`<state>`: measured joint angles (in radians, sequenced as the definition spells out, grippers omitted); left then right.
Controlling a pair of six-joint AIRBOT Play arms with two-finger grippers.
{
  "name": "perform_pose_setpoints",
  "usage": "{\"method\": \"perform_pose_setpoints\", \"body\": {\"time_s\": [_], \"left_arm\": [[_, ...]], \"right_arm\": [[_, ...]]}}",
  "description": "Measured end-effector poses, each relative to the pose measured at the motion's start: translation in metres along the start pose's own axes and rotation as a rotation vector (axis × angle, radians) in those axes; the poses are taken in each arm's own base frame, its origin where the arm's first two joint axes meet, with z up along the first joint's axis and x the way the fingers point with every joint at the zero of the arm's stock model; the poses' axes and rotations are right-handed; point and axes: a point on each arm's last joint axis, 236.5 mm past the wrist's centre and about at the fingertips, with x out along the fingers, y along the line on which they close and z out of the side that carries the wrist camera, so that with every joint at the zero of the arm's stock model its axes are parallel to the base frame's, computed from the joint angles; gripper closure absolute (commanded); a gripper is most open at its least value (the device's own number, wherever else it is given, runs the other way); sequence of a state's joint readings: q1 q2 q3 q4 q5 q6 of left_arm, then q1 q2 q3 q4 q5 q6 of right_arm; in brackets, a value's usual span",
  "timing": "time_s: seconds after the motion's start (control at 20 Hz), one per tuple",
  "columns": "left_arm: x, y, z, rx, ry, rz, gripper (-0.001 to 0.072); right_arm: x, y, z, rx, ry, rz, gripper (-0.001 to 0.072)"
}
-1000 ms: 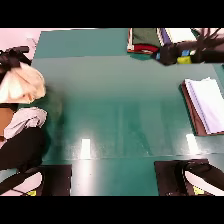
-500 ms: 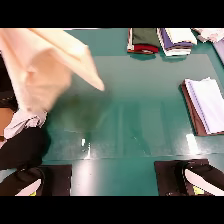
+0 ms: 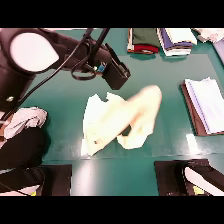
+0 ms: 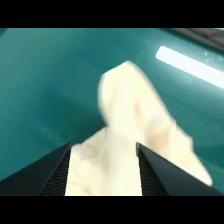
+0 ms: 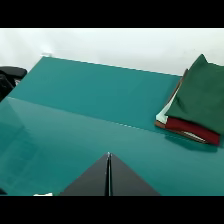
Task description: Fold the shirts.
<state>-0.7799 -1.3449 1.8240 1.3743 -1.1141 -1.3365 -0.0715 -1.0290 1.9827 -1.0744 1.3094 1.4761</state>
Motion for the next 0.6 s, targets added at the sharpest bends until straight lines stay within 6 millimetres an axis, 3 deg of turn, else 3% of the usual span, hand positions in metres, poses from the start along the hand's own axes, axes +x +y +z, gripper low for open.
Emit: {"method": "perform_pose_setpoints", "body": {"time_s": [0.15,0.25,0.35,0.45,0.6], "left_arm": [[-0.002,0.059,-0.032,-0.136,0.090,0.088,0.0222],[-0.003,0.104,-0.070,-0.260,0.169,0.152,0.0222],[0.003,0.136,-0.120,-0.400,0.251,0.174,0.0222],[0.017,0.146,-0.174,-0.543,0.328,0.149,0.0222],[0.040,0.137,-0.252,-0.715,0.431,0.110,0.0222]], "right_arm": [[-0.002,-0.003,-0.003,0.001,0.014,-0.010,0.0692],[-0.002,-0.004,-0.005,0.002,0.020,-0.012,0.0692],[-0.002,-0.004,-0.005,0.003,0.022,-0.014,0.0692],[-0.002,-0.005,-0.006,0.004,0.027,-0.014,0.0692],[-0.002,-0.005,-0.007,0.004,0.030,-0.014,0.0692]]}}
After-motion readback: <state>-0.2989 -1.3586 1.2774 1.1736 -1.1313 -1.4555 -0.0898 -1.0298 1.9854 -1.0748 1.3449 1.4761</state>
